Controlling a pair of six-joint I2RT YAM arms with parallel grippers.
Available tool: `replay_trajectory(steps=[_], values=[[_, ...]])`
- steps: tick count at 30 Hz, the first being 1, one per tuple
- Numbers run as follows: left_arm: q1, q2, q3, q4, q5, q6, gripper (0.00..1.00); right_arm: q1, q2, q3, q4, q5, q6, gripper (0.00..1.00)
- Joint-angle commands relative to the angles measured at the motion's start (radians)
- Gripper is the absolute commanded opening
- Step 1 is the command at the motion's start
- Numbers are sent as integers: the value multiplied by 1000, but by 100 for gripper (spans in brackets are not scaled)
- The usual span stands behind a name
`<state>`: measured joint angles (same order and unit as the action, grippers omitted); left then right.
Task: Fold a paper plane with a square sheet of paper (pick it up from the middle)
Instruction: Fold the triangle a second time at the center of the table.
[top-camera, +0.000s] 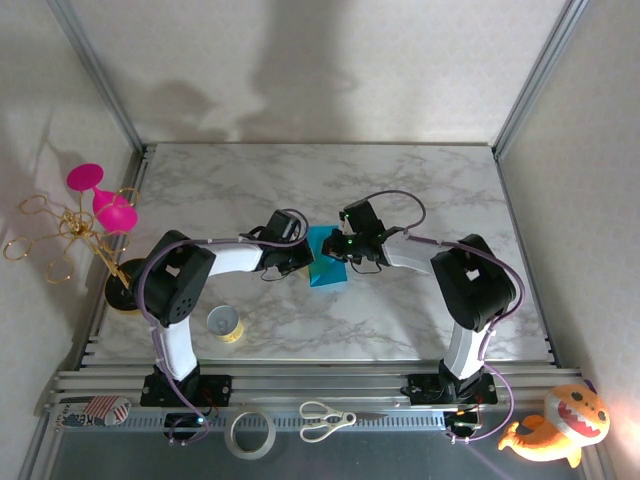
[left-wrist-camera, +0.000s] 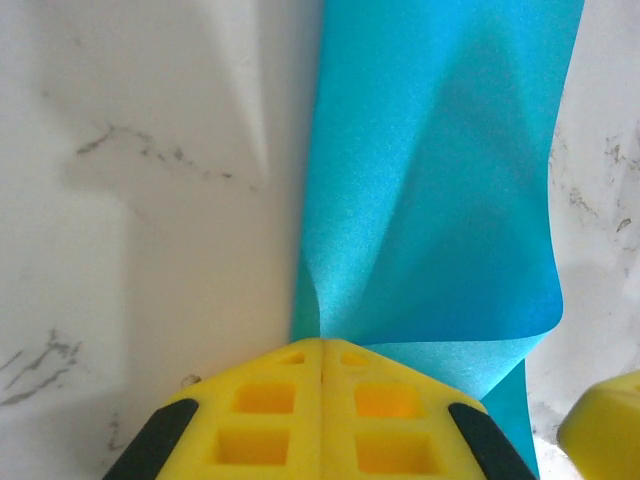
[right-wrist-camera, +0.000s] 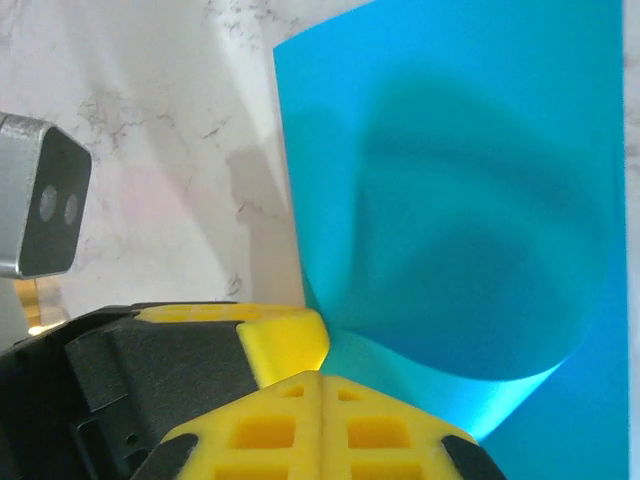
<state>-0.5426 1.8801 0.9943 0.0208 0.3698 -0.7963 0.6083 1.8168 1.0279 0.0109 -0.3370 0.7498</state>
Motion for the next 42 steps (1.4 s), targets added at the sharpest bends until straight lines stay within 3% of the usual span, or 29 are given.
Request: replay_trajectory(steps=[1,19,32,42], values=[[-8,36,20,-83,-26,52,0,1,25,9,-25,17,-50,4],[-8,25,76,-131,-19,92,0,0,98,-46,-43,92,13,3],[-66,-146,17,-54,19,-51,10,-1,147,-60,-97,136,47,2],[-134,-125,-37,-30,31,-116,10,-1,160,-58,-112,136,49,2]])
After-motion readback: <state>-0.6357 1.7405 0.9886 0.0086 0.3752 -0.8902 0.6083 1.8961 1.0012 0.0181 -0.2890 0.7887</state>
